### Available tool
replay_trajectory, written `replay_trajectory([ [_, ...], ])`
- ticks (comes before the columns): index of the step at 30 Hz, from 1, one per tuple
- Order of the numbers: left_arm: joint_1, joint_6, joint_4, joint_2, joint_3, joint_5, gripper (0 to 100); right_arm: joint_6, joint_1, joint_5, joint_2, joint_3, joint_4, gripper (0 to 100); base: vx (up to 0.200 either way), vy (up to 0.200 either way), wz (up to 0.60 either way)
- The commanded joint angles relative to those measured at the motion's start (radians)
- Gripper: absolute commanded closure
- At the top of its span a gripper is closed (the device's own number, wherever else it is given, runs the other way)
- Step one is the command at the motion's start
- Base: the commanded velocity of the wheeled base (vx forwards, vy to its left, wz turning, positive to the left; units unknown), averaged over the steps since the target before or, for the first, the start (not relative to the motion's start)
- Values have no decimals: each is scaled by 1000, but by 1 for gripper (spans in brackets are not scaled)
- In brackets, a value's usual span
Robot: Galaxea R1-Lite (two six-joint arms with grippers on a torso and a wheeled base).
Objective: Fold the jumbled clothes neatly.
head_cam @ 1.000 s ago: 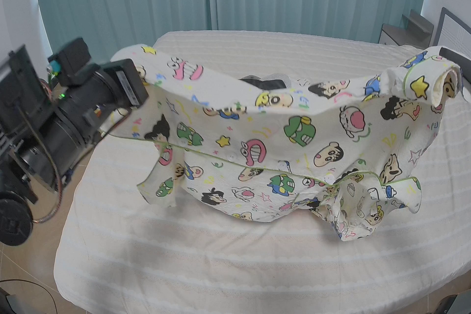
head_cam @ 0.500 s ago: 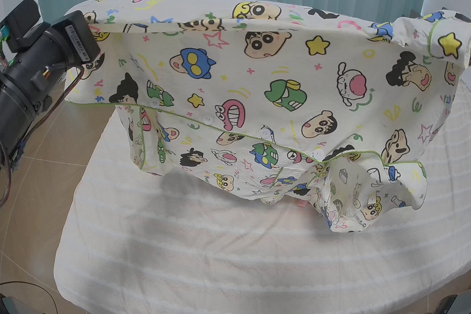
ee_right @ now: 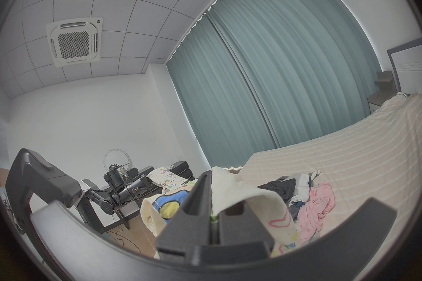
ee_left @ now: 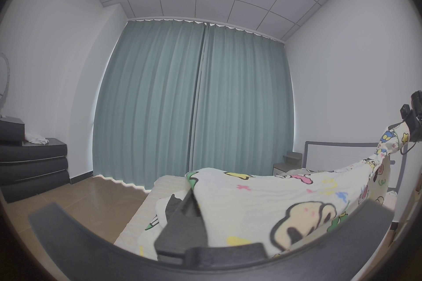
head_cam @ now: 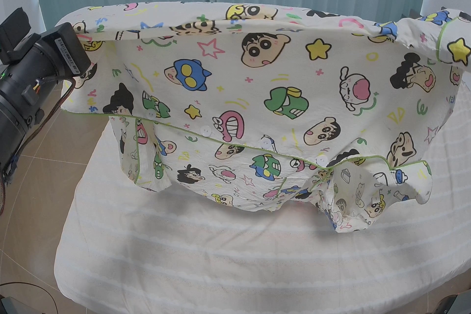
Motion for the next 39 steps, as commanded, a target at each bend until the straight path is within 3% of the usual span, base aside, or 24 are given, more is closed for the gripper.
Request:
replay_trajectory([
  [1,-1,0,-1,-1,5,1,100,1,-1,0,-1,0,0,100,-200,0,0],
  [13,-1,0,-1,-16,21,-1,100,3,1,8,-11,3,0,100,-200,0,0],
  [34,-2,-20,-1,-41,25,-7,100,3,-1,9,-57,17,1,100,0,0,0],
  [39,-4,-19,0,-39,25,-7,100,3,1,11,-57,26,1,100,0,-200,0],
])
